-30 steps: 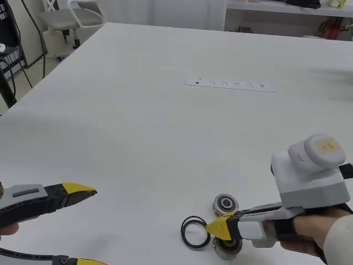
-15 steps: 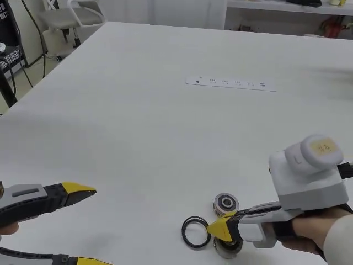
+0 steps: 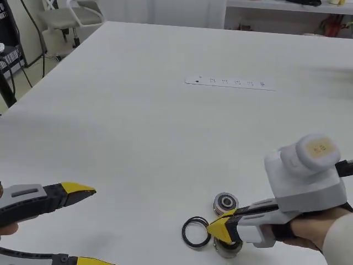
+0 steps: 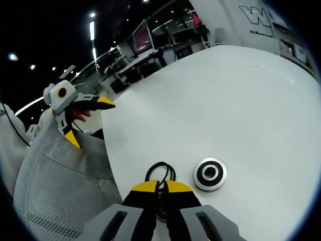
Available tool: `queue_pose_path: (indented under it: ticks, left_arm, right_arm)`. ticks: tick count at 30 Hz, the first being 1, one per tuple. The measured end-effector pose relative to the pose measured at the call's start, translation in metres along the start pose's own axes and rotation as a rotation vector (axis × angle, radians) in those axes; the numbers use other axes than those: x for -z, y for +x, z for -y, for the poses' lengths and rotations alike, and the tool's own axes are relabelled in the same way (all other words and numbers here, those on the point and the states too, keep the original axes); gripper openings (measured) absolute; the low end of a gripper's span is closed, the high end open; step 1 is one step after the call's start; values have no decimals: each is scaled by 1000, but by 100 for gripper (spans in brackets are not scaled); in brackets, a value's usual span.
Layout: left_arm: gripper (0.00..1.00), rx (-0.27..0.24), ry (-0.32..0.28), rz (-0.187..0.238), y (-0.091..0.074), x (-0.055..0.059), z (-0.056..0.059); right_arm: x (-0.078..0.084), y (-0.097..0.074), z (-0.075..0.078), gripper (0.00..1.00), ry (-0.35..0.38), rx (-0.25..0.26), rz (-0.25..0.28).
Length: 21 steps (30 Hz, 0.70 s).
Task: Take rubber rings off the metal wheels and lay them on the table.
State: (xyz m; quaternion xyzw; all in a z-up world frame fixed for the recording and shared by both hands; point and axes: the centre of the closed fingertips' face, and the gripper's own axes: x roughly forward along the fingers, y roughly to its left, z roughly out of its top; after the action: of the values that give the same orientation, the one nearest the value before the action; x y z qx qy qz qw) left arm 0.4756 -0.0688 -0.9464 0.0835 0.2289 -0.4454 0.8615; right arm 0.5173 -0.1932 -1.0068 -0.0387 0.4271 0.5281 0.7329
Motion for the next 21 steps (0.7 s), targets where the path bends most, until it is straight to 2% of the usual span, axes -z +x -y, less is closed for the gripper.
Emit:
queue_pose_path:
  ticks: [9, 14, 21]
  left_arm:
    - [72, 0, 0, -3, 0, 0, 0]
    - [72, 0, 0, -5, 0, 1, 0]
    - [72, -2, 4, -5, 0, 0, -1]
  right_arm:
    - [1, -1, 0, 5, -80, 30, -31]
    - [3, -1, 0, 7, -147, 50, -58]
    - [0, -4, 1, 8, -152, 55, -48]
